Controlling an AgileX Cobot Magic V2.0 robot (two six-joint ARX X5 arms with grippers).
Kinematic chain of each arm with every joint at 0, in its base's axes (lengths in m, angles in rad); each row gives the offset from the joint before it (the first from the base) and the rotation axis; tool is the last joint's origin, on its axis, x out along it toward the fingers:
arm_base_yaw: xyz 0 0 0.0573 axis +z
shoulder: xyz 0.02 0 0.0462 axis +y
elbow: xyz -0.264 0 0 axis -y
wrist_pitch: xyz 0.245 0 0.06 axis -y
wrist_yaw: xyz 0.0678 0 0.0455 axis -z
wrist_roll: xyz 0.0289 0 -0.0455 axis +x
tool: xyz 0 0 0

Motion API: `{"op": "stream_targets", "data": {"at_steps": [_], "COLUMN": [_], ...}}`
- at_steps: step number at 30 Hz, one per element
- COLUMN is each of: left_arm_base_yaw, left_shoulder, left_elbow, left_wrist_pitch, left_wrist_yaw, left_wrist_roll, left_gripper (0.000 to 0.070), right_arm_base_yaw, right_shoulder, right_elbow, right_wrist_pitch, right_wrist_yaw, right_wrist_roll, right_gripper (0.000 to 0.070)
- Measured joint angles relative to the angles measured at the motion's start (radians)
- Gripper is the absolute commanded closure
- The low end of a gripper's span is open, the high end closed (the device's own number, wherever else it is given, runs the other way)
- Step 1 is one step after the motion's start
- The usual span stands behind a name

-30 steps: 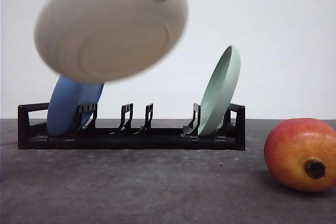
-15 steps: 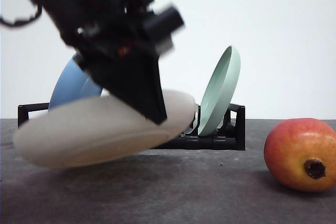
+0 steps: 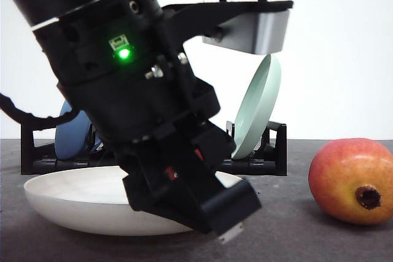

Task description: Place pomegranate in white plate

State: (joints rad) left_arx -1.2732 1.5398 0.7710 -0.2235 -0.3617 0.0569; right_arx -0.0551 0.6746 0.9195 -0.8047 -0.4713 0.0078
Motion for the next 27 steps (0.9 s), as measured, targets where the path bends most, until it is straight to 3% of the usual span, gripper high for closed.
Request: {"op": "stream_targets", "data": {"at_steps": [2,8,10,17,27], "left_arm_base_yaw": [-0.002,-0.001,-0.001,-0.001,0.006], "left_shoulder": [0.0,0.0,0.0,-0.025,-0.227], "left_elbow": [0.0,0.0,0.0,0.028,0.137], "left_wrist_pitch": [0.009,0.014,0.014,-0.008,-0.033], "left_wrist_yaw": [0.001,0.001,0.001,0.001,0.001], "left_wrist_roll": [-0.008,-0.036,-0.041,-0.046,-0.075], "left_gripper": [0.0619,0.0354,0.0305,0.0291,0.0293], "right_arm_base_yaw": [0.0,0.0,0.0,0.0,0.0], "right_shoulder": [0.0,0.0,0.0,0.003,0.056], "right_elbow": [0.0,0.0,0.0,0.0,0.0], "right_wrist_pitch": [0.0,0.0,-0.001,-0.011,-0.043], "right_wrist_yaw": [0.0,0.0,0.0,0.0,0.0], "right_wrist_roll": [0.0,0.0,0.0,0.0,0.013], "right_gripper": [0.0256,0.0256,0.0256,0.0256,0.0253]}}
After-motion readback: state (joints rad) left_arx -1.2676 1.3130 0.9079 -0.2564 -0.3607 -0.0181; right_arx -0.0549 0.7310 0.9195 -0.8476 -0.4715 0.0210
